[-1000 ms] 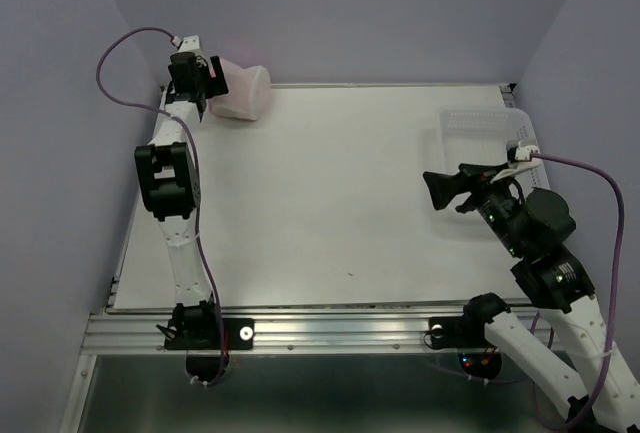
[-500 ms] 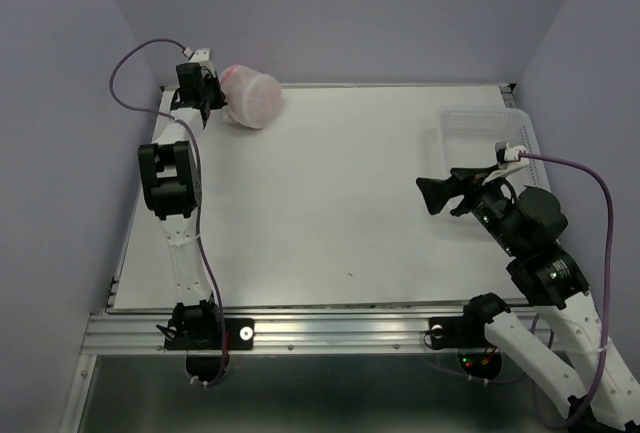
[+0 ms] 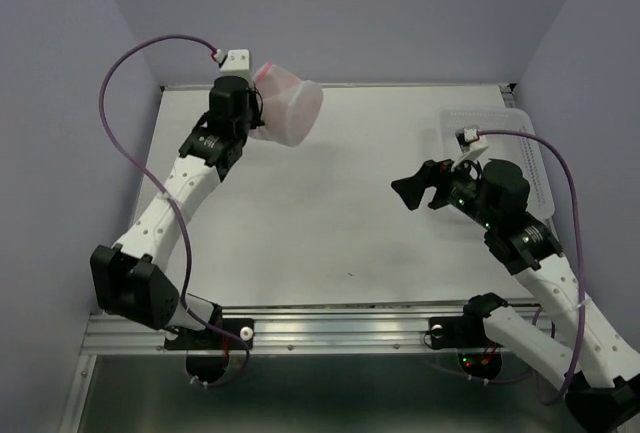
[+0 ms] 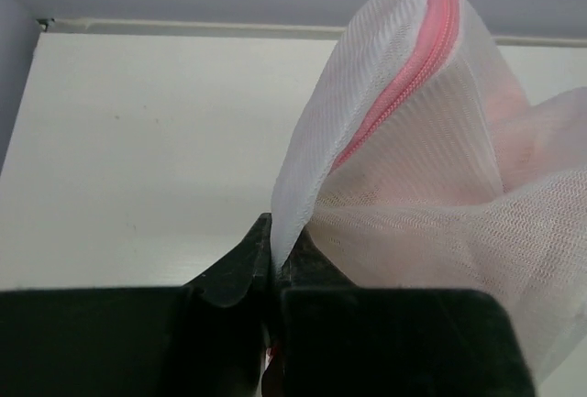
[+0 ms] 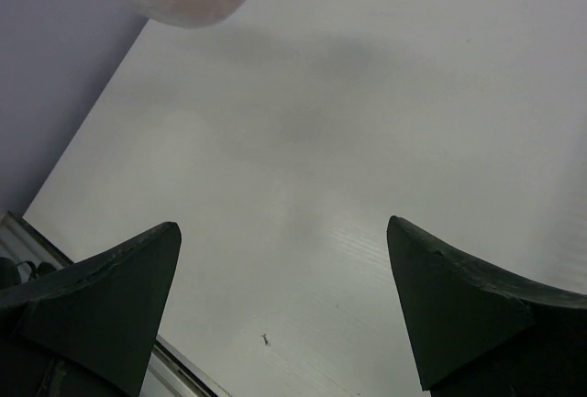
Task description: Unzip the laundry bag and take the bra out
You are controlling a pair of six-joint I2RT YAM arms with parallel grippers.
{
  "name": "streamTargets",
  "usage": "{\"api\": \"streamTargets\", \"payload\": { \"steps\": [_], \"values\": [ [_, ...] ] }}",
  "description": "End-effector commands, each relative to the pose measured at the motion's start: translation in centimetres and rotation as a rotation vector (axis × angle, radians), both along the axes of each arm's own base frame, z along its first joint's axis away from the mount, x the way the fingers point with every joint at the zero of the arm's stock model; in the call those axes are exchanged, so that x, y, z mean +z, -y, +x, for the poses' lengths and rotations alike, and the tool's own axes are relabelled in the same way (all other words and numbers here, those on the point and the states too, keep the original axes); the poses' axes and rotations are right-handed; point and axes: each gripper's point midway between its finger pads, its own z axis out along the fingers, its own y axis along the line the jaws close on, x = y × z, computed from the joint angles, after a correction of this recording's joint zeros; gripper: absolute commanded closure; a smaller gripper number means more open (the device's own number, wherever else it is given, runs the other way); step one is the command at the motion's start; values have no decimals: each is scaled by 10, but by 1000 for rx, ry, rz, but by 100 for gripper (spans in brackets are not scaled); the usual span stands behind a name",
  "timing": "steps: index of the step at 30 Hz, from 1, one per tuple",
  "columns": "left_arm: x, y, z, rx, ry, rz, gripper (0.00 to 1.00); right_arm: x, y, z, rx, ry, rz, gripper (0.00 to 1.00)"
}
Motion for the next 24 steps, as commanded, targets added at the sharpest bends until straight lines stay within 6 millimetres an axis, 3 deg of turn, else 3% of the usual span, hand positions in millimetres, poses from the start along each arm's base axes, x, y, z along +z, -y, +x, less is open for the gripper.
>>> {"api": "streamTargets", "payload": {
  "steps": [1, 6, 8, 15, 16, 19, 22, 23, 24],
  "values": [
    [-40, -9, -64, 198, -112, 95, 100, 7, -16, -2, 78, -24, 28, 0],
    [-77, 6, -130, 292, -186, 301, 100, 4, -15, -4, 77, -12, 40, 0],
    [-82, -9, -147, 398, -191, 355, 100, -2, -15, -5, 78, -24, 36, 0],
    [-77, -42, -173, 606, -139, 438, 100, -17, -15, -5, 76, -51, 27, 0],
    [-75, -44, -171, 620, -122, 468, 100, -17, -15, -5, 74, -49, 27, 0],
    [-95, -28, -166, 585, -169, 505, 100, -20, -15, -5, 74, -55, 25, 0],
    [-117, 9, -162, 503, -194, 554, 89, -23, -14, -4, 67, -57, 22, 0],
    [-122, 21, -161, 477, -200, 567, 67, -24, -14, -3, 65, -58, 21, 0],
    [-122, 43, -160, 431, -186, 559, 54, -26, -13, -3, 64, -60, 19, 0]
  ]
}}
